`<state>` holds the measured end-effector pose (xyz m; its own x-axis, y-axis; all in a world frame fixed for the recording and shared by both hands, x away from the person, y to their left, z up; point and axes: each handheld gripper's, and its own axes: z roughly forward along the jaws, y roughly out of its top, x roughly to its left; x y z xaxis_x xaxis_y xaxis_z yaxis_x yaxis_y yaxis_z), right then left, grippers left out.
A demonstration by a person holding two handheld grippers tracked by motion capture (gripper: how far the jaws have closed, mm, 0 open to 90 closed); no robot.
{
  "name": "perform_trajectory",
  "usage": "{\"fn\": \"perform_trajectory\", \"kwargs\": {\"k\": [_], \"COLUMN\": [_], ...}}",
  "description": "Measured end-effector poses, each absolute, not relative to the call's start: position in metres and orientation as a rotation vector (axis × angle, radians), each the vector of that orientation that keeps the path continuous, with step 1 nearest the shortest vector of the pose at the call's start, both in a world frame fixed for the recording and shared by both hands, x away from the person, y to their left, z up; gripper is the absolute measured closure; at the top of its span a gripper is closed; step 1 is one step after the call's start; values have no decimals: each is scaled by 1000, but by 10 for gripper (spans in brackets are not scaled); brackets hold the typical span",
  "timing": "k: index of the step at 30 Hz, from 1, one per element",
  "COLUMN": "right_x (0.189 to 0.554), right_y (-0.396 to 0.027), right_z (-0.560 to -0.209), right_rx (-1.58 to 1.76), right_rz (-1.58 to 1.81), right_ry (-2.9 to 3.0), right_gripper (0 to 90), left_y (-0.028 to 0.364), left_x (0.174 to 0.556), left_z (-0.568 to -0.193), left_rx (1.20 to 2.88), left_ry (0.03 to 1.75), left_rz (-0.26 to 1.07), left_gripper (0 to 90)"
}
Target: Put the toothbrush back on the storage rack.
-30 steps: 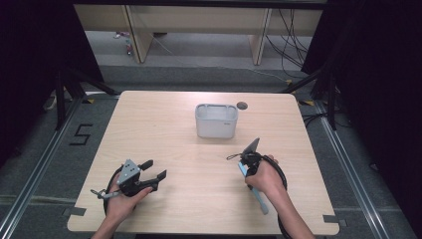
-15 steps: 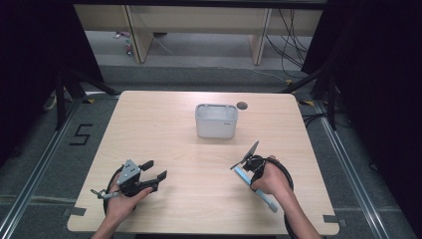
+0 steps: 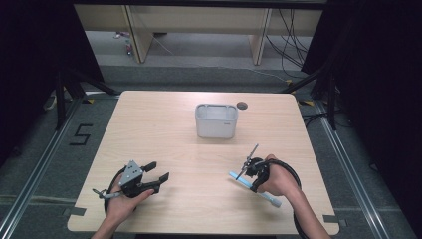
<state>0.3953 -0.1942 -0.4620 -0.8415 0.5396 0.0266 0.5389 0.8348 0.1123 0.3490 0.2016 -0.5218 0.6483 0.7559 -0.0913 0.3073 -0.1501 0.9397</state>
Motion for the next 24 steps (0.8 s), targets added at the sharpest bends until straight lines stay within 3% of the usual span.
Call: {"fn": "perform_trajectory", "kwargs": {"k": [9,24], "right_x": [387,384], "right_y": [-195,-182], "right_z": [-453,-449], "right_rx": [466,125], "right_rz": [273,203], "right_ry": [3028,3093], "right_gripper": [789,789], "left_y": [188,147], "left_x": [344,336], "left_z": [-518,-503], "left_rx": [1761,1879], "left_ry": [799,543], "left_rz": [460,338], "left_gripper": [334,327]}}
